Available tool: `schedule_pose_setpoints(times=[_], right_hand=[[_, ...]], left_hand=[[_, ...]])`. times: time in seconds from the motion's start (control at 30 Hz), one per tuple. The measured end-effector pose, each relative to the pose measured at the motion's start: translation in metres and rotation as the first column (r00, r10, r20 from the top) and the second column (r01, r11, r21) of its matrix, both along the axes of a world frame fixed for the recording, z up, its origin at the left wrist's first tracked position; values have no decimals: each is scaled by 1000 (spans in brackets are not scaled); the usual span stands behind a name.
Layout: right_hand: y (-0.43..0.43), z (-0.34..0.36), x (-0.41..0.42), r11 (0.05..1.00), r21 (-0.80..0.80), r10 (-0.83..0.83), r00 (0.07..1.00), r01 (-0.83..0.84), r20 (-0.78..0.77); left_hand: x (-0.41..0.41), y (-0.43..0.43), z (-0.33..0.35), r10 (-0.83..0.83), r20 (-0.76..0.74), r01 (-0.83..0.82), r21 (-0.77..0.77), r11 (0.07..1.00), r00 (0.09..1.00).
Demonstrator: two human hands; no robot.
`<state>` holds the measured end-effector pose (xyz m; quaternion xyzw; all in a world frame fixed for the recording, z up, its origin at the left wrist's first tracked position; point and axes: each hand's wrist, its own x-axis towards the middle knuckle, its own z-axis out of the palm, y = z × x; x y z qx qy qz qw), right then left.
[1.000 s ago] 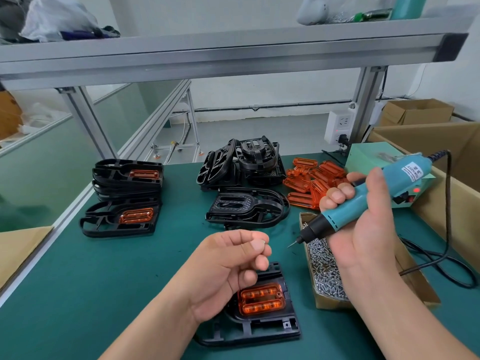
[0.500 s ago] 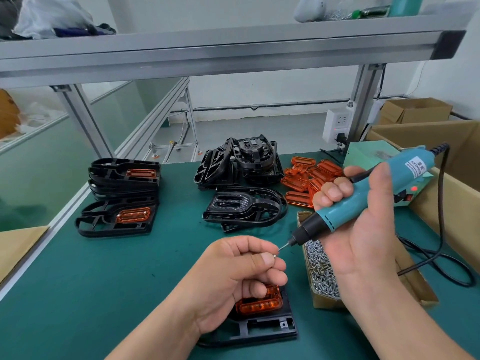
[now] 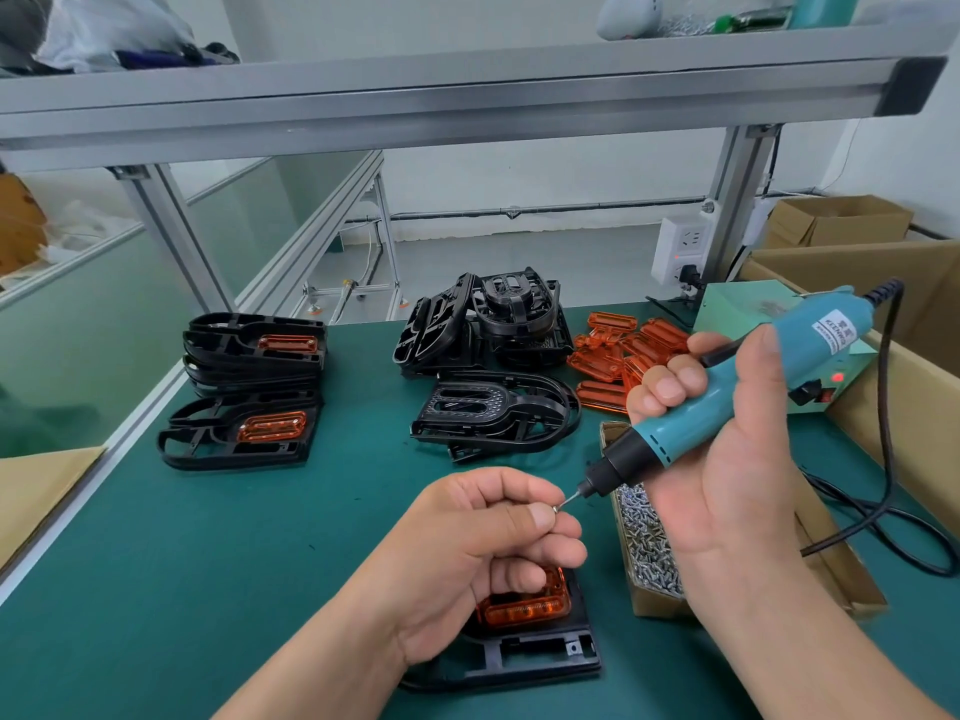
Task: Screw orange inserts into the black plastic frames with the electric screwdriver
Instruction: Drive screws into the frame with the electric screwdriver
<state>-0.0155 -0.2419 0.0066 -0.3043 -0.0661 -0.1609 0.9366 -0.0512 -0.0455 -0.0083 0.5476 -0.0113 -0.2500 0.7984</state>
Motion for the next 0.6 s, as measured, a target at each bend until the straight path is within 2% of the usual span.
schedule_pose_setpoints(times=[0.17, 0.33, 0.5, 0.6], right_hand=[[4, -1, 1, 999, -36, -10, 1000, 11, 21], [6, -8, 4, 999, -33, -37, 999, 36, -35], [5, -14, 8, 1000, -6, 29, 997, -29, -76], [4, -15, 10, 998, 26, 65, 993, -62, -94]], left_hand=[[1, 1, -2, 32, 94, -42, 106, 993, 995], [3, 1, -5, 51, 186, -88, 199, 976, 981], [4, 4, -5, -21, 289, -79, 331, 940, 957], [5, 6, -4, -64, 304, -50, 354, 934, 951]])
